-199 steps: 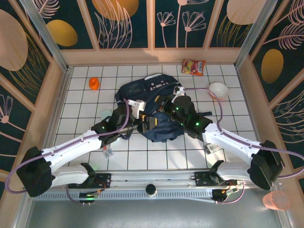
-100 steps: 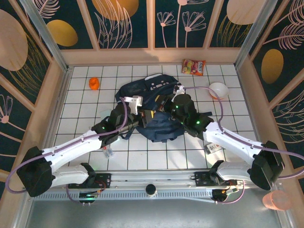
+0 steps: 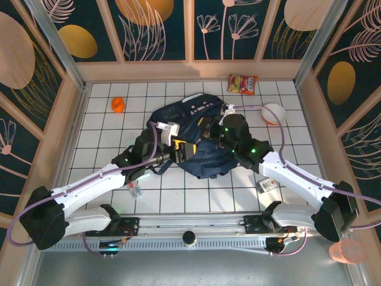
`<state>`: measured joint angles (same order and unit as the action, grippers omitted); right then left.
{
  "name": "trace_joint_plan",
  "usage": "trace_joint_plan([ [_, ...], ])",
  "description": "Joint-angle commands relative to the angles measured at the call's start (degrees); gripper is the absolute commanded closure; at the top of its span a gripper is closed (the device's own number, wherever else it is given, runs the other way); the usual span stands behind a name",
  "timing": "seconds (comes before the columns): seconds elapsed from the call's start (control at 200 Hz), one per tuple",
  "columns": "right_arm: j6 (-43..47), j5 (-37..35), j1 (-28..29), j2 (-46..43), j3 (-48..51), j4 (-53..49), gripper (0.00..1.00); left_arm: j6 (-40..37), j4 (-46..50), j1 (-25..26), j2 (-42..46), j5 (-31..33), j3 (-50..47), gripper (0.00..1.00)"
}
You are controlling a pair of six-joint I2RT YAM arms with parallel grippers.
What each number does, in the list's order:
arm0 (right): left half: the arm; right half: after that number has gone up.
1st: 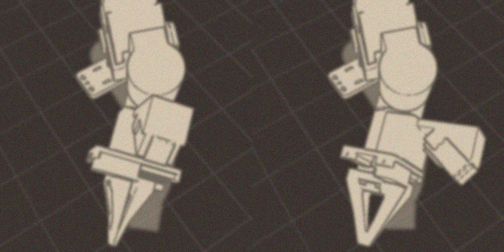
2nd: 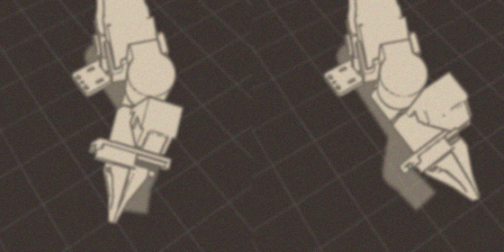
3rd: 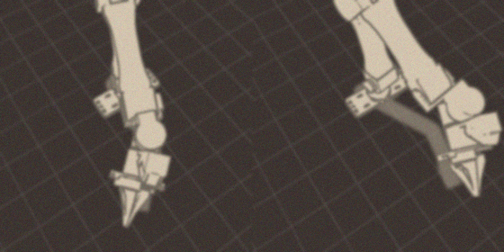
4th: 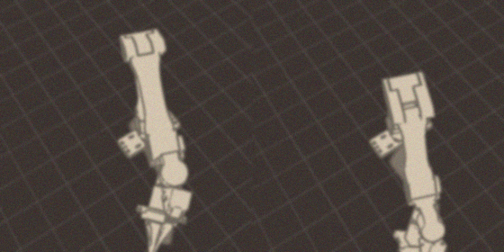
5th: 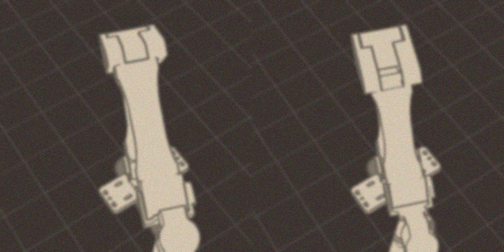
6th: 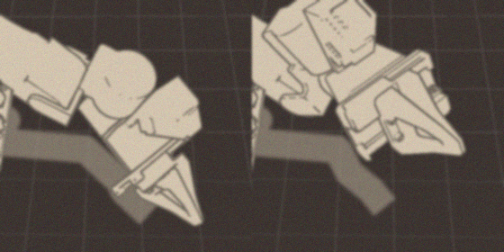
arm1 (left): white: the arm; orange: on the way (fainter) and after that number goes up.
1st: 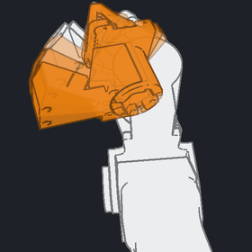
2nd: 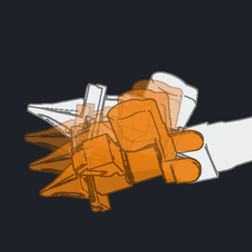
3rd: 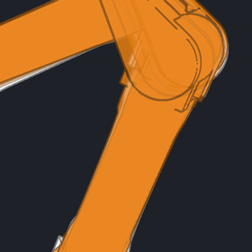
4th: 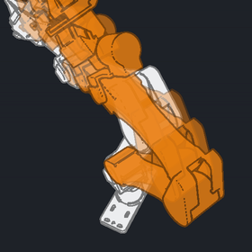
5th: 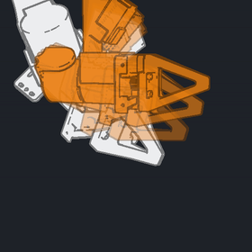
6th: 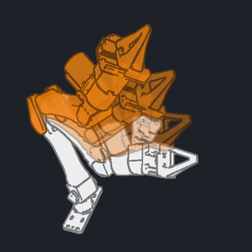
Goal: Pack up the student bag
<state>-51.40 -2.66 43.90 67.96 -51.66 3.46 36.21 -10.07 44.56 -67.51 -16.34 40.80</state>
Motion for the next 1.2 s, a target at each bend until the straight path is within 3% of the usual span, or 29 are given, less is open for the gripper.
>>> trace_joint_plan([
  [0.0,-0.47,0.49,-0.29,-1.59,-4.48,9.58,1.00,0.12,1.36,0.14,-1.52,-5.46,0.43,0.39],
  [0.26,-1.60,0.33,0.09,-0.91,-4.81,9.83,1.00,1.42,2.11,0.13,-4.26,-7.56,2.53,0.41],
  [0.515,-3.33,-3.06,-1.01,-2.30,-3.99,8.65,1.00,4.37,2.26,0.13,5.49,-1.12,-2.72,0.37],
  [0.901,-4.06,-1.69,-0.58,-0.35,-5.06,10.72,1.00,7.30,5.07,0.09,1.50,-5.14,-1.57,0.38],
  [1.196,-4.50,-0.96,0.66,0.59,-5.34,11.65,1.00,6.87,-5.78,0.09,-2.02,-5.14,1.59,0.39],
])
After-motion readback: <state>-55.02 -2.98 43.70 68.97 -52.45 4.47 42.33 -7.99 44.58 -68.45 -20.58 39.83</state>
